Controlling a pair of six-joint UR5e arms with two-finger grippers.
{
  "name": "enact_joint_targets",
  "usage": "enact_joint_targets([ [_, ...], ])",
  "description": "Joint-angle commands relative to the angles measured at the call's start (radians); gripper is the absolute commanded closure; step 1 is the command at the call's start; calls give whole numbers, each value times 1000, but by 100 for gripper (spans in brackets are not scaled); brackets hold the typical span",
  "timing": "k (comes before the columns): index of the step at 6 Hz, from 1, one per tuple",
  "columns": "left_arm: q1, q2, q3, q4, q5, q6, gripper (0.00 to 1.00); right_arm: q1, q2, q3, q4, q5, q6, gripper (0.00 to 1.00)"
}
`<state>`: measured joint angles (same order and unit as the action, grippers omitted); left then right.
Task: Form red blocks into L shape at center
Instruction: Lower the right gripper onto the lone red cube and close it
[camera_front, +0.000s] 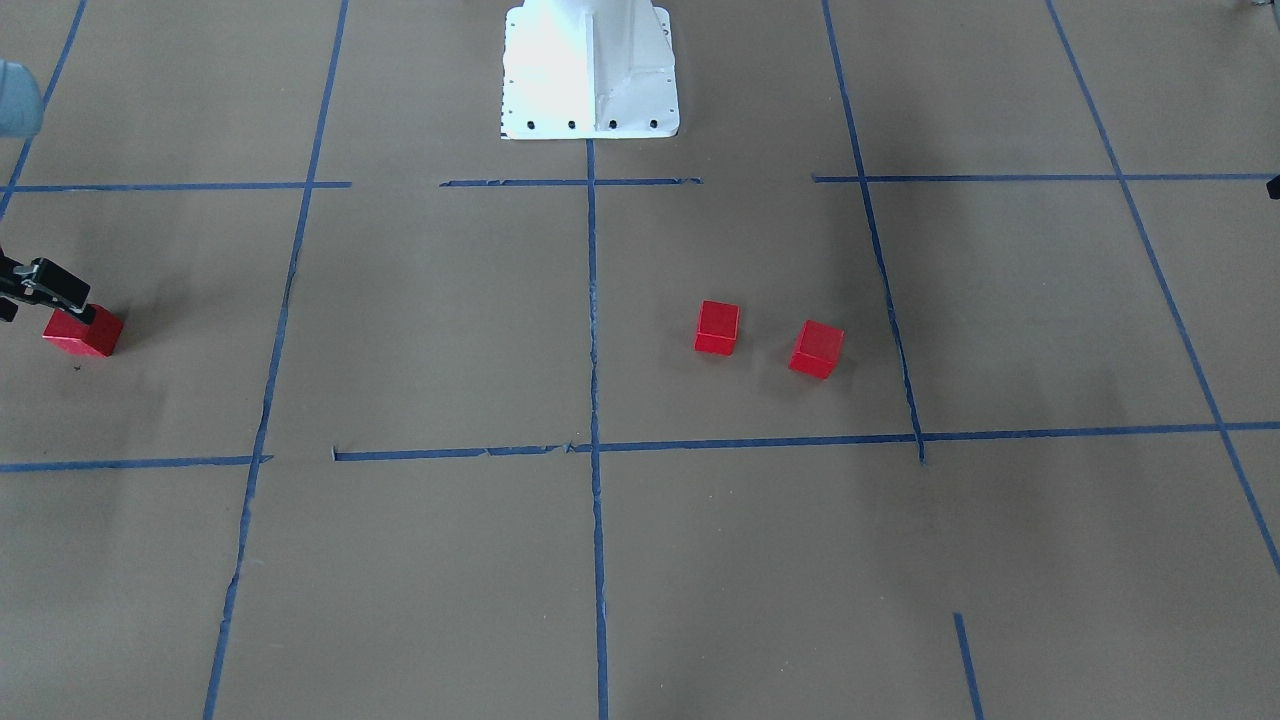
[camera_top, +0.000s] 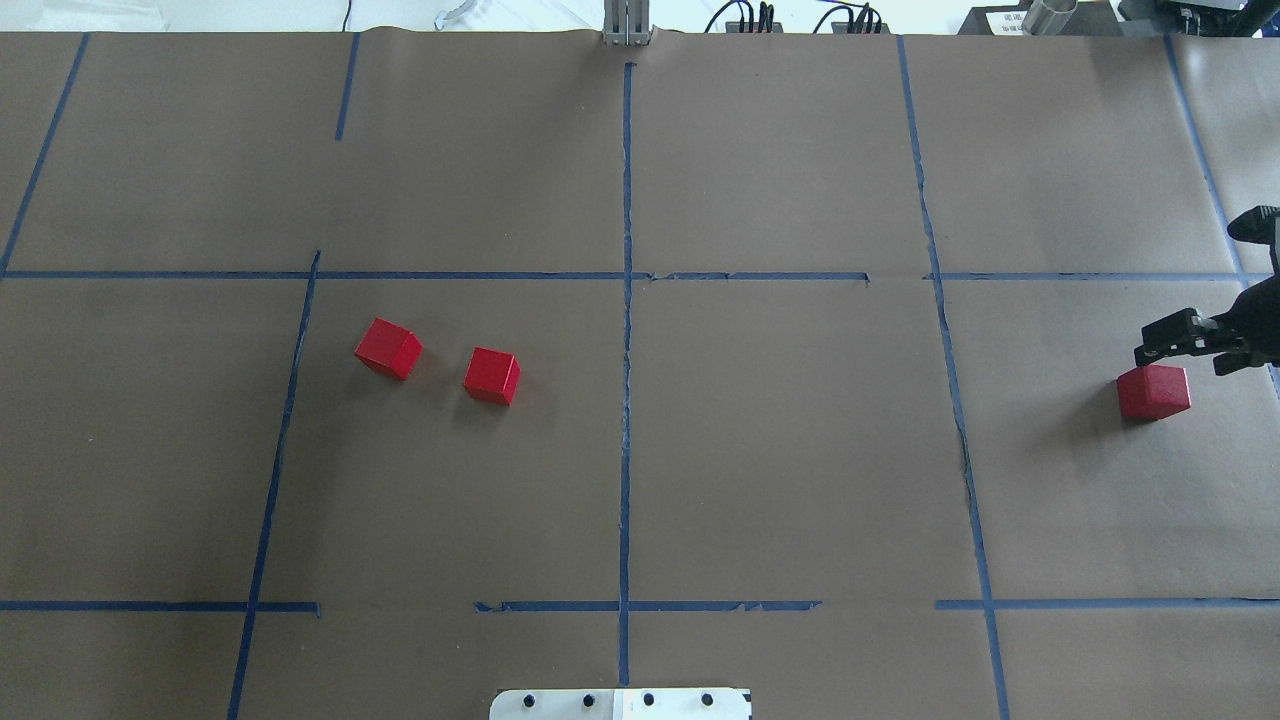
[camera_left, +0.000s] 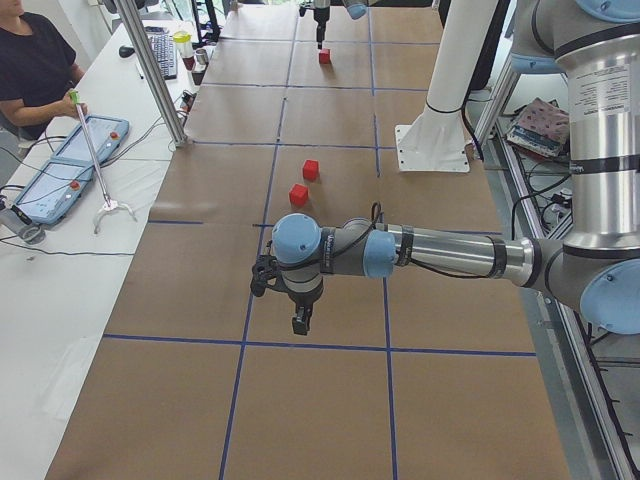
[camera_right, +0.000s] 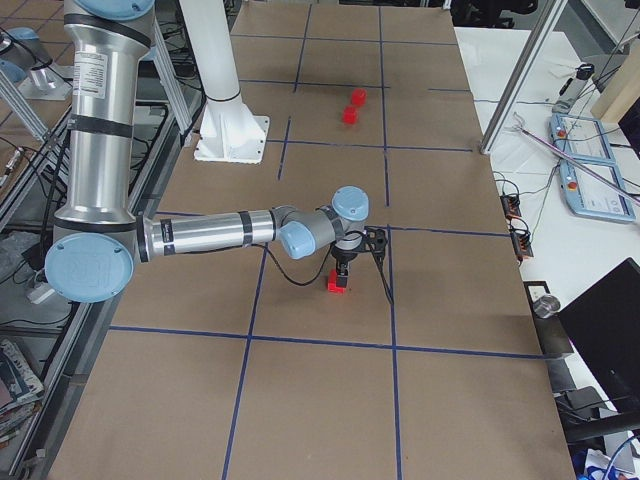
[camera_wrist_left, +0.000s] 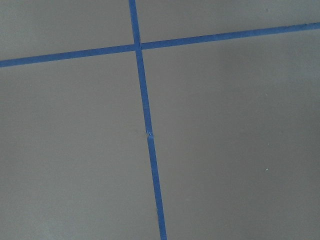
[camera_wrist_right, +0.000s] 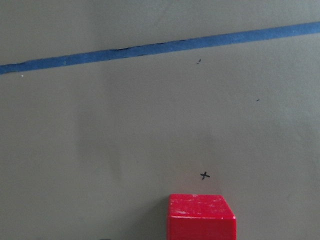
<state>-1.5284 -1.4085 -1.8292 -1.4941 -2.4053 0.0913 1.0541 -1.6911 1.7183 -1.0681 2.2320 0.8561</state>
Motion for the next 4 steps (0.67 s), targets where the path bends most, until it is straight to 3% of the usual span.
enact_joint_targets([
  [1,1,0,1,-2,0,1,0,-20,-33,-11,60,-20,51,1],
  [4,1,0,1,0,0,1,0,-35,-19,-71,59,-23,58,1],
])
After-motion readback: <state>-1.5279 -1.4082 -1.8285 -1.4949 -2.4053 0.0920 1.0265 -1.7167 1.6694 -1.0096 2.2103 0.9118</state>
